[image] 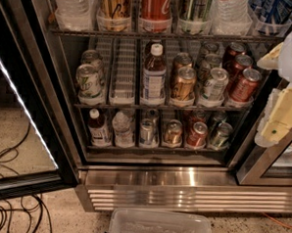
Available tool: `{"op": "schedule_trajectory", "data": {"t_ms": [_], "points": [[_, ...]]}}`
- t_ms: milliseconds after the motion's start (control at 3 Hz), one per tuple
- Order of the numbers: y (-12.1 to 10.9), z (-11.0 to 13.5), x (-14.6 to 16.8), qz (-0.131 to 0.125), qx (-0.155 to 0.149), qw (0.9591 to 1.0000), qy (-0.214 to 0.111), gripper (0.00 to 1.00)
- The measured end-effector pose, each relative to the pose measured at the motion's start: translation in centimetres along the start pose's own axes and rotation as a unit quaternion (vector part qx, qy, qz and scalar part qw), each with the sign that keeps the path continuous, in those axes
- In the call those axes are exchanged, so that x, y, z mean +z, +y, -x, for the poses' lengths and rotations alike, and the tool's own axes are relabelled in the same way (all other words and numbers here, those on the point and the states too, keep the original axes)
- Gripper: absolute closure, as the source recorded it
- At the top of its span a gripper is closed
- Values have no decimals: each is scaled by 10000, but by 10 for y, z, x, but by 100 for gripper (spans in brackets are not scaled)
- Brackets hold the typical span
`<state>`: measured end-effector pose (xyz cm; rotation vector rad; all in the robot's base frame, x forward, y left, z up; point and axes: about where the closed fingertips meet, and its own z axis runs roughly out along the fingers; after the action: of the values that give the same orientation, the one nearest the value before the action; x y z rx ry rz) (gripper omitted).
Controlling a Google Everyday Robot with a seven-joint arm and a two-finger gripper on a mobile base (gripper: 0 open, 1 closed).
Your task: Pick coke can from bottom shelf of fridge
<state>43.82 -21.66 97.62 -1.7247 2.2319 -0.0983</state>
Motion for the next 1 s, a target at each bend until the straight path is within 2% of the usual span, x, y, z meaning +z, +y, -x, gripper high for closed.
{"op": "schedule_trajectory", "data": {"t_ms": [333,667,1000], "points": [[0,0,0,0,0,10000,-1,0],[5,6,18,-59,253,9993,-254,0],[37,19,60,68,880,9931,-767,0]]}}
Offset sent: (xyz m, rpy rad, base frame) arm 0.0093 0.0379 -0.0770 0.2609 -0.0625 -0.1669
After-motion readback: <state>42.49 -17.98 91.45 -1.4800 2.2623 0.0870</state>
